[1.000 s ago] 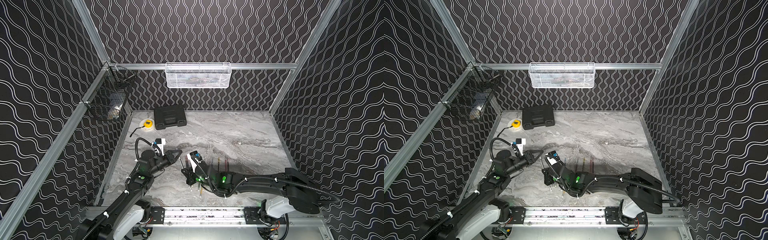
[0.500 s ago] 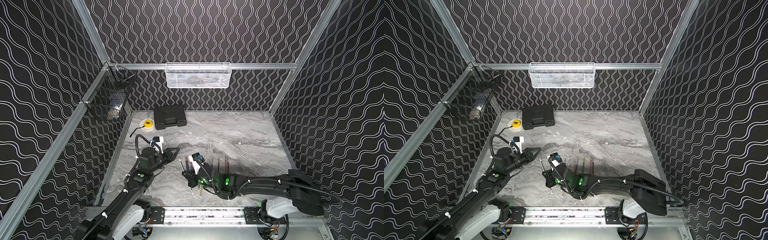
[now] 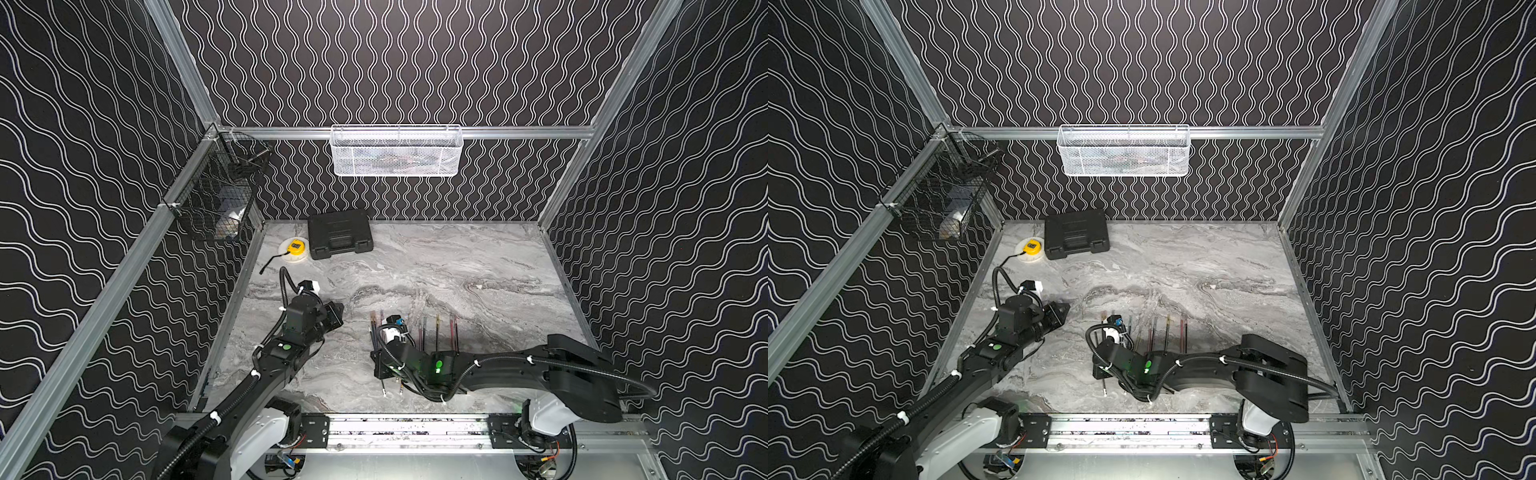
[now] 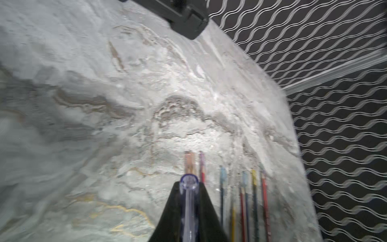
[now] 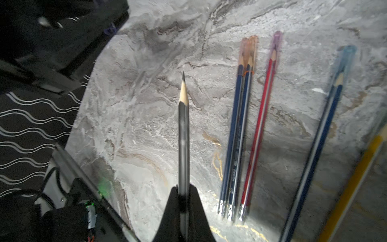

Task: Remove the protective cover of the pencils
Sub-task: Place the protective sleeve at the center of the board.

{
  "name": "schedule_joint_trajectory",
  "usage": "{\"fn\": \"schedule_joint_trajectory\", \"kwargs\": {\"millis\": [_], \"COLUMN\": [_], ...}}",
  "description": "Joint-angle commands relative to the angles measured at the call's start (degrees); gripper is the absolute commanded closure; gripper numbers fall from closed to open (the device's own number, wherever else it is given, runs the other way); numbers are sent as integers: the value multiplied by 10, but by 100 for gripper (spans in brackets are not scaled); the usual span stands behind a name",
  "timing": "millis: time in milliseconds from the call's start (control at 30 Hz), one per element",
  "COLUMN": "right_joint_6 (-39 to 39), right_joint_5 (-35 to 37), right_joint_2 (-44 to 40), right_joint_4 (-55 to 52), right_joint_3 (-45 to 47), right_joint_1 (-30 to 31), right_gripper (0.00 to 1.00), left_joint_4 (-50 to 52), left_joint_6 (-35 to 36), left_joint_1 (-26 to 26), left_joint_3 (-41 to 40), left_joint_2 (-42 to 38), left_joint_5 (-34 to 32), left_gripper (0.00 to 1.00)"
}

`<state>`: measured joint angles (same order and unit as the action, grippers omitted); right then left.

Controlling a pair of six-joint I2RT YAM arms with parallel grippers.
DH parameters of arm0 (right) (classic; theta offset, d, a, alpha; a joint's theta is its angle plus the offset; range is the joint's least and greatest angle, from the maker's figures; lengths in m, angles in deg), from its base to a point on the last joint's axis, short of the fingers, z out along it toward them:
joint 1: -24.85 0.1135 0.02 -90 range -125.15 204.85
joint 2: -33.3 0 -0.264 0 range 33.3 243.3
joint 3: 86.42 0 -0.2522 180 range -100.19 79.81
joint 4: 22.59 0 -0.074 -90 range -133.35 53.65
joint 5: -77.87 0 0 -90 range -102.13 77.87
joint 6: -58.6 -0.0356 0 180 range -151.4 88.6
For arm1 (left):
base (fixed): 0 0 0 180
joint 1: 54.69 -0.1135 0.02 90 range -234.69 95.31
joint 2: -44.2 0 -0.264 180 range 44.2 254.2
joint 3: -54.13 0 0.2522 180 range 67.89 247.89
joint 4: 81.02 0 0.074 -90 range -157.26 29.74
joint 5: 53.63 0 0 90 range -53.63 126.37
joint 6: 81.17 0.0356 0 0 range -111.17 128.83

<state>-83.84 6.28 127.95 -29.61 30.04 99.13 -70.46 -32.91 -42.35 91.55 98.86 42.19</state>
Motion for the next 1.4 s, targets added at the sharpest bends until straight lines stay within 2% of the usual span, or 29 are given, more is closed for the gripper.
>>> {"fn": "schedule_joint_trajectory", "kwargs": {"millis": [0,267,433,533,667,833,933,1133,1233,1267,1367], "right_joint_6": [-20,-22,1,15,27,27,25,18,14,14,12], "right_joint_5": [3,-7,-37,-47,-55,-66,-71,-75,-72,-71,-66], "right_joint_2": [35,114,145,158,162,180,196,209,209,208,204], "right_joint_4": [-24,-105,-97,-105,-93,-103,-107,-113,-111,-112,-113], "right_joint_3": [-25,-109,-130,-142,-141,-170,-184,-196,-192,-191,-188], "right_joint_1": [2,-8,-12,-19,-25,-27,-26,-27,-27,-27,-27], "right_gripper": [100,100,100,100,100,100,100,100,100,100,100], "left_joint_4": [19,1,-28,-34,-42,-25,-32,-9,5,9,55], "left_joint_6": [39,39,32,24,21,20,18,11,12,15,12], "left_joint_1": [0,0,0,0,-1,-1,-1,-2,-1,-2,-1], "left_joint_3": [5,6,10,25,37,59,62,91,100,102,124], "left_joint_2": [15,86,151,190,222,252,270,322,337,340,353], "left_joint_5": [-52,-53,-81,-99,-120,-132,-126,-116,-121,-121,-135], "left_gripper": [100,100,98,100,96,96,91,90,78,78,85]}}
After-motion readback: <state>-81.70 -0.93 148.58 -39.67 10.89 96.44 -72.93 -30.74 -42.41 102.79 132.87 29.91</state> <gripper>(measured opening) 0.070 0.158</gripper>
